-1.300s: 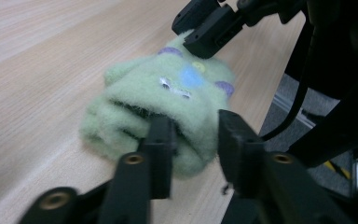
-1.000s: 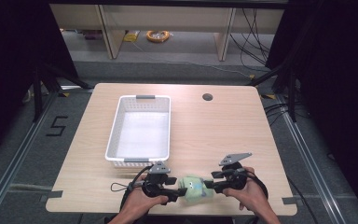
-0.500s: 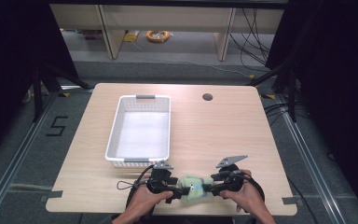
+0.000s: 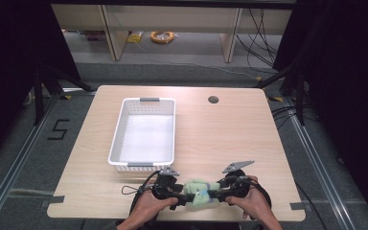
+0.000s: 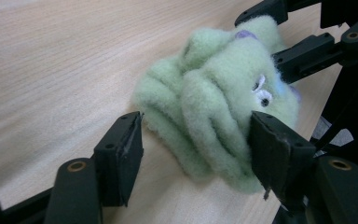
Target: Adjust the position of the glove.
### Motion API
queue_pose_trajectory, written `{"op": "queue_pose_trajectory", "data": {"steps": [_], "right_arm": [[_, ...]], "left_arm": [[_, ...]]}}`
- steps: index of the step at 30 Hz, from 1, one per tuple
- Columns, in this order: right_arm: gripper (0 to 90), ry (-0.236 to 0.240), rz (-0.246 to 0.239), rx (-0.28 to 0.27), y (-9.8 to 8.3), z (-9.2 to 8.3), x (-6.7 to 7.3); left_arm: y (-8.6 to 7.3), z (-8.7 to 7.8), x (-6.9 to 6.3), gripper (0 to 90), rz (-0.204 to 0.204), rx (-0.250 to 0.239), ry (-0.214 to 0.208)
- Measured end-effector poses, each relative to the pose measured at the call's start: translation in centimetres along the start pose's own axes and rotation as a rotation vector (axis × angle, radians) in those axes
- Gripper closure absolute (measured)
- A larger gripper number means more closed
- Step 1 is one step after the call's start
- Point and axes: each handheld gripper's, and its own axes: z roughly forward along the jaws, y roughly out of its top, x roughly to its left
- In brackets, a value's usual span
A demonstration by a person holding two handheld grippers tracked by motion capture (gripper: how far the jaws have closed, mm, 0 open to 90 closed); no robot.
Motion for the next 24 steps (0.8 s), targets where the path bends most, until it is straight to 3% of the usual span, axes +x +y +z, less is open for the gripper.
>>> {"op": "queue_pose_trajectory", "data": {"steps": [5, 7, 9, 15, 20, 22, 24], "right_arm": [[43.1, 0.014, 0.008, 0.012, -0.14, 0.22, -0.16], [43.1, 0.03, 0.021, 0.015, -0.18, 0.26, -0.3], [43.8, 0.03, 0.025, -0.002, -0.27, 0.39, -0.41], [45.8, 0.034, 0.023, 0.009, -0.21, 0.35, -0.36], [53.2, 0.072, 0.042, 0.002, -0.32, 0.47, -0.43], [56.9, 0.079, 0.041, -0.007, -0.4, 0.57, -0.61], [60.1, 0.106, 0.061, -0.002, -0.5, 0.58, -0.5]], "left_arm": [[-0.16, 0.24, -0.41, 43.7, 0.03, 0.007, -0.011], [-0.2, 0.22, -0.53, 44.8, 0.034, 0.008, 0.004], [-0.21, 0.29, -0.35, 46.1, 0.027, 0.003, -0.024], [-0.37, 0.41, -0.46, 50.9, 0.043, 0.002, -0.035], [-0.42, 0.5, -0.32, 55.4, 0.023, -0.004, -0.05], [-0.49, 0.54, -0.5, 58.0, 0.028, -0.007, -0.034], [-0.5, 0.64, -0.54, 60.9, 0.028, -0.01, -0.055]]}}
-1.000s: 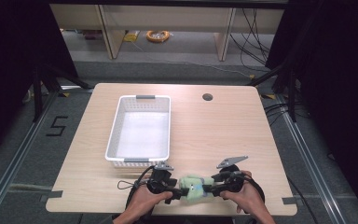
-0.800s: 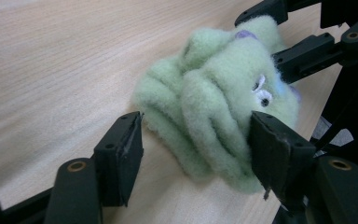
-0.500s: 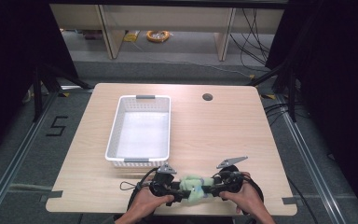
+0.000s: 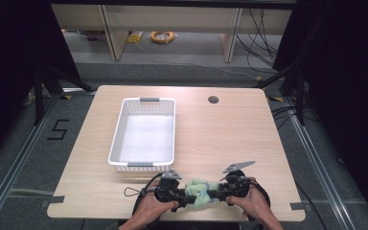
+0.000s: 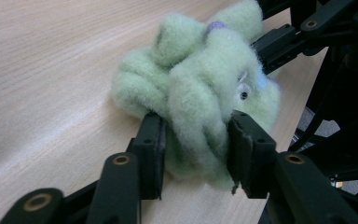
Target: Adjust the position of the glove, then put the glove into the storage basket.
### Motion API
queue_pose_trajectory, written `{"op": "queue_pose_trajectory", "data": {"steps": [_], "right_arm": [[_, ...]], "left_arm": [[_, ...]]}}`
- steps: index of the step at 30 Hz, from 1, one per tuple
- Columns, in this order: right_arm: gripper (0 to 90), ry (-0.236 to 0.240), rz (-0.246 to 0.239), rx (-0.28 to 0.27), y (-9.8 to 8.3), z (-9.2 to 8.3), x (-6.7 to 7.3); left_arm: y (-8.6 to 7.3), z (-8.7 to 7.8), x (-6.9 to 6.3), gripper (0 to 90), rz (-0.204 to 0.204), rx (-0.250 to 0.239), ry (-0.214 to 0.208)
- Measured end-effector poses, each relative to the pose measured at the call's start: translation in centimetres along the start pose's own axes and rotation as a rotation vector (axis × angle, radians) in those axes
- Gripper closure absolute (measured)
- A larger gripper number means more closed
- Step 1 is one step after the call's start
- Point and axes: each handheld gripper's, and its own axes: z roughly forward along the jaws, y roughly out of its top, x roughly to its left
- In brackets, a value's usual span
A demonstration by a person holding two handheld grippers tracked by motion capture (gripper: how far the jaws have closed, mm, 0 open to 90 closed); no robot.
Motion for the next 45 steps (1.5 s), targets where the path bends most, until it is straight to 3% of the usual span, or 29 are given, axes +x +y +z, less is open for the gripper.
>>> {"op": "queue_pose_trajectory", "data": {"steps": [2, 4, 9, 10, 15, 16, 18, 20, 21, 22, 24, 26, 27, 29, 31, 39, 45], "right_arm": [[62.3, 0.003, -0.013, -0.006, 0.0, 0.0, -0.2], [64.7, -0.003, -0.023, -0.014, -0.1, 0.0, -0.1], [66.7, -0.014, -0.049, -0.017, 0.0, -0.1, 0.3], [66.9, -0.006, -0.046, -0.016, 0.0, -0.1, 0.3], [67.8, 0.004, -0.056, -0.029, 0.0, -0.5, 0.5], [67.9, 0.0, -0.061, -0.031, 0.1, -0.5, 0.5], [68.0, 0.005, -0.064, -0.035, 0.2, -0.7, 0.7], [68.0, 0.02, -0.059, -0.042, 0.3, -0.9, 0.8], [68.0, 0.036, -0.034, -0.038, 0.3, -1.1, 0.9], [68.1, 0.032, -0.05, -0.055, 0.4, -1.1, 0.8], [68.2, 0.036, -0.054, -0.064, 0.5, -1.5, 0.7], [68.3, 0.055, -0.03, -0.068, 0.6, -2.0, 1.0], [68.3, 0.043, -0.053, -0.087, 0.7, -2.2, 1.0], [68.3, 0.051, -0.035, -0.09, 1.0, -2.7, 1.4], [68.3, 0.054, -0.059, -0.107, 1.4, -3.0, 1.5], [68.3, 0.041, -0.112, -0.127, 4.1, -4.5, 2.6], [68.2, 0.049, -0.109, -0.139, 6.7, -5.3, 3.7]], "left_arm": [[-0.1, 0.0, -0.2, 63.1, 0.01, -0.01, 0.023], [-0.3, 0.1, -0.1, 64.1, 0.01, -0.034, 0.007], [-0.4, 0.1, -0.3, 68.7, 0.008, -0.068, 0.012], [-0.4, 0.0, -0.5, 69.5, 0.013, -0.063, 0.025], [-0.2, -0.3, -0.5, 72.9, 0.024, -0.073, 0.009], [-0.1, -0.4, -0.6, 73.5, 0.026, -0.076, 0.024], [0.0, -0.7, -0.6, 74.3, 0.025, -0.074, -0.001], [0.3, -0.9, -0.7, 74.7, 0.027, -0.079, 0.006], [0.5, -1.0, -0.6, 74.9, 0.022, -0.078, -0.009], [0.6, -1.2, -0.7, 75.0, 0.02, -0.074, 0.001], [0.9, -1.5, -0.6, 75.3, 0.03, -0.08, -0.025], [1.0, -1.8, -0.9, 75.5, 0.031, -0.097, -0.017], [1.2, -2.0, -0.8, 75.6, 0.029, -0.098, -0.034], [1.5, -2.5, -0.9, 75.8, 0.029, -0.108, -0.031], [1.9, -2.9, -0.9, 75.8, 0.036, -0.115, -0.043], [3.8, -5.4, -1.3, 76.1, 0.046, -0.155, -0.027], [5.6, -7.8, -1.1, 76.1, 0.049, -0.162, -0.004]]}}
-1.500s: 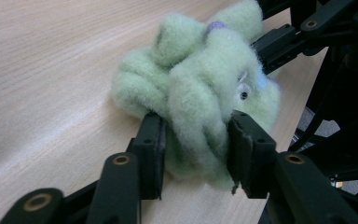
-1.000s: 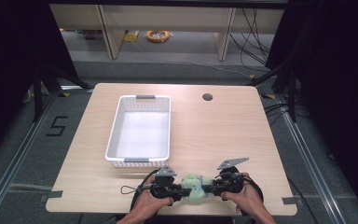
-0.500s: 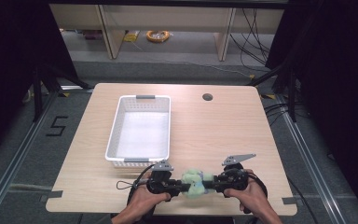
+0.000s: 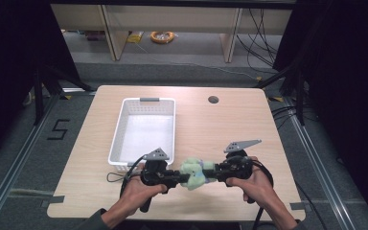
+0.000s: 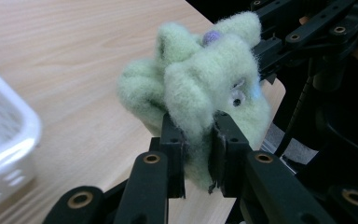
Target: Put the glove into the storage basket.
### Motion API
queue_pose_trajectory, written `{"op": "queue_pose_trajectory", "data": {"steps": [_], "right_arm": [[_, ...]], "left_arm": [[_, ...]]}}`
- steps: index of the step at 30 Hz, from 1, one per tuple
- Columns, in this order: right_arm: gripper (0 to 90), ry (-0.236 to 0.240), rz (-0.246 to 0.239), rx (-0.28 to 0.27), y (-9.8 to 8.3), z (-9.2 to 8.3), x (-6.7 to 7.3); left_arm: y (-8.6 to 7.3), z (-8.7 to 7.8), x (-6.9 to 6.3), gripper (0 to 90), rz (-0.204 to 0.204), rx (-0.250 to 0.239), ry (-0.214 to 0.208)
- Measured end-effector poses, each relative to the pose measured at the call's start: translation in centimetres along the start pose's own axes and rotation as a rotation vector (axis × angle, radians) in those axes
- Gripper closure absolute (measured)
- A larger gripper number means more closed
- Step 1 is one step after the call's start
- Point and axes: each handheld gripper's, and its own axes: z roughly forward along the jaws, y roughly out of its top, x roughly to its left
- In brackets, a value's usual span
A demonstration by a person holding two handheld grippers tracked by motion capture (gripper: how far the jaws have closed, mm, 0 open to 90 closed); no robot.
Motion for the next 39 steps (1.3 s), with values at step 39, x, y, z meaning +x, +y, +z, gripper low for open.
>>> {"op": "queue_pose_trajectory", "data": {"steps": [39], "right_arm": [[69.5, 0.024, -0.143, 0.072, 14.8, 7.7, 2.8]], "left_arm": [[2.7, -8.8, 9.1, 56.8, -0.167, -0.078, 0.168]]}}
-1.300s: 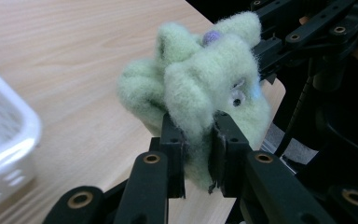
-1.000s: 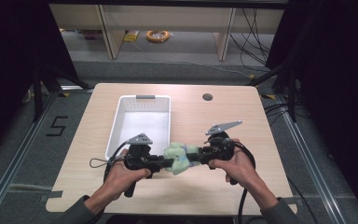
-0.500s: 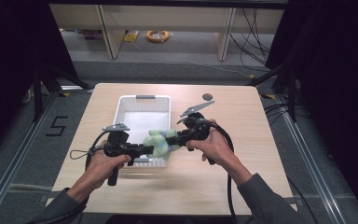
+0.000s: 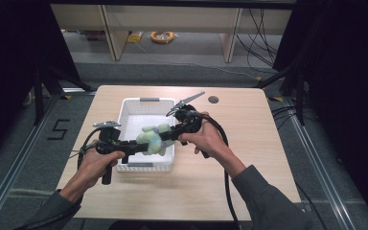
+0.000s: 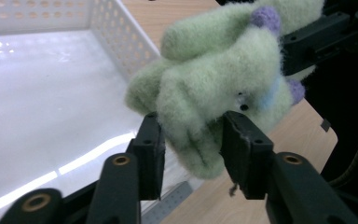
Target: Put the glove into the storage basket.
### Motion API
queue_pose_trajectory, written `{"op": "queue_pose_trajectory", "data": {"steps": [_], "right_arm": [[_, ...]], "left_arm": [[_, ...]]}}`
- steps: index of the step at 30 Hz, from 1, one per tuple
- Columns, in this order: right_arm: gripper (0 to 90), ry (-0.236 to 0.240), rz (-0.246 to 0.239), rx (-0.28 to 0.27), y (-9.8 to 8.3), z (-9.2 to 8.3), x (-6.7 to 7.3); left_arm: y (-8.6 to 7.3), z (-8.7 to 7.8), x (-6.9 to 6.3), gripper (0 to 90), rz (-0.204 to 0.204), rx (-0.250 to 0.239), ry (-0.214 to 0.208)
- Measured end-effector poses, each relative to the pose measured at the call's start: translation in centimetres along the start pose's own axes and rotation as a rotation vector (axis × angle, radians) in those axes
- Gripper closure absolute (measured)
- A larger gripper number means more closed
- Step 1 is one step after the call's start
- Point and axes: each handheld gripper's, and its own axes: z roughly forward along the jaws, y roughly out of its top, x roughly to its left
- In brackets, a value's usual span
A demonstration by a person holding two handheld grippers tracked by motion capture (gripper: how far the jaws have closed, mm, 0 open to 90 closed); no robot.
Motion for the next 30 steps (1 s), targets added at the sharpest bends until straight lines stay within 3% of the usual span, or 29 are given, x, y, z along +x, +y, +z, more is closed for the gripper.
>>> {"op": "queue_pose_trajectory", "data": {"steps": [5, 7, 10, 13, 16, 20, 26, 27, 30], "right_arm": [[69.6, 0.012, -0.003, 0.004, 0.4, 1.2, -0.2], [69.5, 0.007, 0.004, 0.009, 0.5, 1.5, -0.4], [69.5, 0.0, 0.018, 0.015, 0.7, 1.9, -0.7], [69.5, -0.007, 0.041, 0.021, 0.8, 2.3, -1.0], [69.5, -0.012, 0.047, 0.017, 1.0, 2.8, -1.4], [69.5, -0.011, 0.052, 0.018, 1.4, 3.9, -1.7], [69.5, -0.005, 0.076, 0.027, 2.1, 5.9, -1.9], [69.5, -0.003, 0.079, 0.029, 2.2, 6.2, -2.0], [69.5, 0.0, 0.101, 0.045, 2.5, 7.4, -2.0]], "left_arm": [[-0.2, 0.0, 1.5, 46.8, -0.069, -0.002, -0.013], [-0.2, 0.0, 1.7, 46.5, -0.073, 0.0, -0.005], [-0.3, 0.1, 1.8, 45.6, -0.066, 0.002, 0.005], [-0.2, -0.2, 1.6, 42.9, -0.026, 0.002, 0.069], [-0.2, -0.6, 1.5, 42.6, -0.024, -0.017, 0.071], [-0.4, -1.0, 1.1, 42.2, 0.003, -0.019, 0.11], [-1.1, -1.6, 0.7, 39.0, 0.025, -0.005, 0.141], [-1.3, -1.9, 0.7, 38.2, 0.053, 0.021, 0.148], [-2.2, -2.3, 0.4, 36.4, 0.028, 0.007, 0.141]]}}
